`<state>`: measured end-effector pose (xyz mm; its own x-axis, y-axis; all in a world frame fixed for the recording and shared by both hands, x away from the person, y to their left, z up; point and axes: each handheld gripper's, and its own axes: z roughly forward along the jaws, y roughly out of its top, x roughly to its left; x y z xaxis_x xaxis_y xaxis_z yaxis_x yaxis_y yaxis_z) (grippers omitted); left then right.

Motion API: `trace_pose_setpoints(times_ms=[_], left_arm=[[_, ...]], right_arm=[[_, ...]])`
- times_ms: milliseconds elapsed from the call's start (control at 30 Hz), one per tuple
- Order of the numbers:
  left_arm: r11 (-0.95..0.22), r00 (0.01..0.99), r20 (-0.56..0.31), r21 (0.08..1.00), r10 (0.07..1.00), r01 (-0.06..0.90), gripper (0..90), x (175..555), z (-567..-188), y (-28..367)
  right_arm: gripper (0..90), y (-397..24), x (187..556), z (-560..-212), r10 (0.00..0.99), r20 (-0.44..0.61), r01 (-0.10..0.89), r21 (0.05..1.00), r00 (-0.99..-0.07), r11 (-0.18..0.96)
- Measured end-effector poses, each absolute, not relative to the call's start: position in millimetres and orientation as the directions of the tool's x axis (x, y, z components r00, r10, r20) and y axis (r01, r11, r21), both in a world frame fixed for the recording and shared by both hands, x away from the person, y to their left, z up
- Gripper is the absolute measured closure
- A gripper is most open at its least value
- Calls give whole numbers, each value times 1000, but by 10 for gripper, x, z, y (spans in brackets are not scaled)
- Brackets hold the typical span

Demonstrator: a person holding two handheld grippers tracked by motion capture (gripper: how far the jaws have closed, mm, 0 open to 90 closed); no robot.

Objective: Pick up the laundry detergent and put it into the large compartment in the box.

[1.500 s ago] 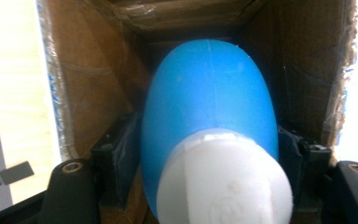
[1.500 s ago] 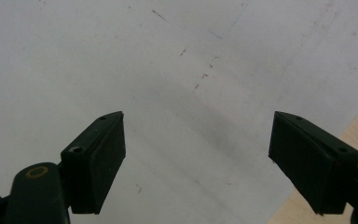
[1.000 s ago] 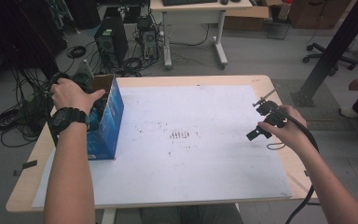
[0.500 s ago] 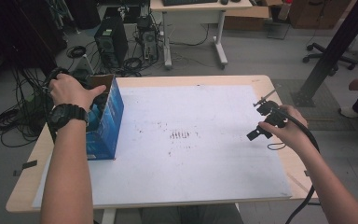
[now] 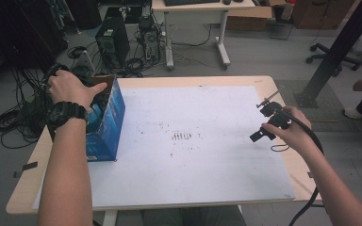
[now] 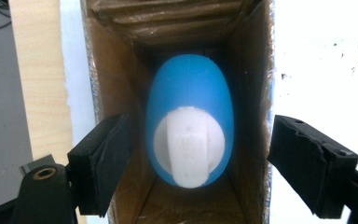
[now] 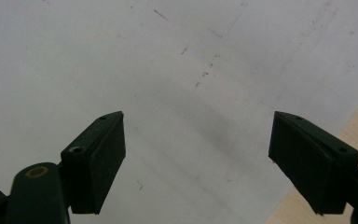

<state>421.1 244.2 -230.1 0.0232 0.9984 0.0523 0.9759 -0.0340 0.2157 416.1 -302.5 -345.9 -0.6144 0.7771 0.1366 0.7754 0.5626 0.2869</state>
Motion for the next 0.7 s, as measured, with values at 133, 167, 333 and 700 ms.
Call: trace_pose_setpoints(times_ms=[133, 167, 333, 700], left_arm=[[-40, 29, 56, 220, 998, 975, 202, 4203, -2262, 2417], [-41, 29, 55, 221, 998, 974, 201, 4201, -2257, 2413], [-47, 35, 57, 222, 998, 974, 191, 4185, -2219, 2383], [-53, 40, 60, 251, 997, 967, 171, 4163, -2149, 2280]], right_arm=[[188, -3021, 4160, -3450, 776, 136, 774, 289, -616, 564], [188, -3018, 4158, -3449, 776, 137, 774, 289, -616, 563], [188, -3010, 4155, -3445, 774, 136, 772, 289, -619, 566], [187, -3004, 4148, -3432, 773, 135, 771, 292, -619, 566]])
